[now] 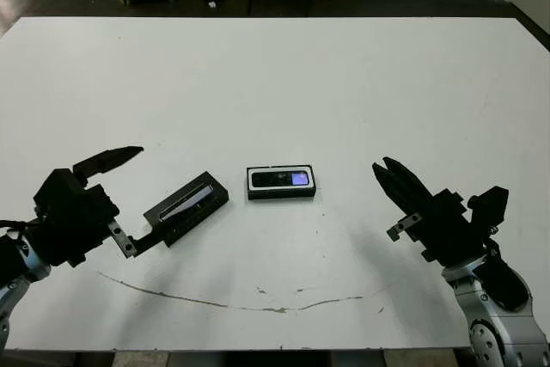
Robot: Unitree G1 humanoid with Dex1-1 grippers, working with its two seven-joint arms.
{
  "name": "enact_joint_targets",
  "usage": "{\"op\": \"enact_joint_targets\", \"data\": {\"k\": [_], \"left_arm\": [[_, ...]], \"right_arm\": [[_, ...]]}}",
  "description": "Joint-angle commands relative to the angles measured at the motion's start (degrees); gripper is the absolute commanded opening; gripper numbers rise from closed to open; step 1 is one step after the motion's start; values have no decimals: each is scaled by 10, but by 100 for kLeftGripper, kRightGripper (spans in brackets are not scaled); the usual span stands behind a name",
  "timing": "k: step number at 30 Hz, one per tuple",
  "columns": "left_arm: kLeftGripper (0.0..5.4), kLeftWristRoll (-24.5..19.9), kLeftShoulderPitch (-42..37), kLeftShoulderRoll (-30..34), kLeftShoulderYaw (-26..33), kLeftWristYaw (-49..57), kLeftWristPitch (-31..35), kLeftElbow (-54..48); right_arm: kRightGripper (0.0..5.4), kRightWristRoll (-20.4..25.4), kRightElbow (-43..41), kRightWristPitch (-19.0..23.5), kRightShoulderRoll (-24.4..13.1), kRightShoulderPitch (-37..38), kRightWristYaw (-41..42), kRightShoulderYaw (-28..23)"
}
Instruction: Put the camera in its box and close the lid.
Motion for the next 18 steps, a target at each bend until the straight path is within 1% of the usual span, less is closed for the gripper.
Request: {"op": "enact_joint_targets", "data": {"k": [1, 4, 7, 9, 10, 12, 16, 18], "left_arm": [[538, 10, -11, 0, -23, -10, -22, 45], [538, 16, -15, -3, -37, -10, -44, 68], [538, 13, -15, 5, -46, -8, -21, 66], [538, 15, -17, 6, -51, -9, -23, 75], [538, 15, -17, 4, -52, -12, -30, 83], [538, 18, -16, 4, -56, -11, -32, 89], [538, 21, -18, 3, -60, -10, -35, 101], [538, 21, -20, 8, -64, -9, -20, 101]], "right_arm": [[0, 2, 17, -12, -2, 8, 10, -1], [0, 6, 18, -9, -3, 9, 13, -2], [0, 7, 11, -1, -4, 10, 11, -1], [0, 8, 7, 9, -7, 10, 8, -1], [0, 6, 12, 1, -6, 9, 11, -1], [0, 6, 17, -2, -6, 7, 14, -2], [0, 0, 9, 6, -7, 8, 6, -1], [0, -4, 3, 8, -7, 9, 0, 0]]}}
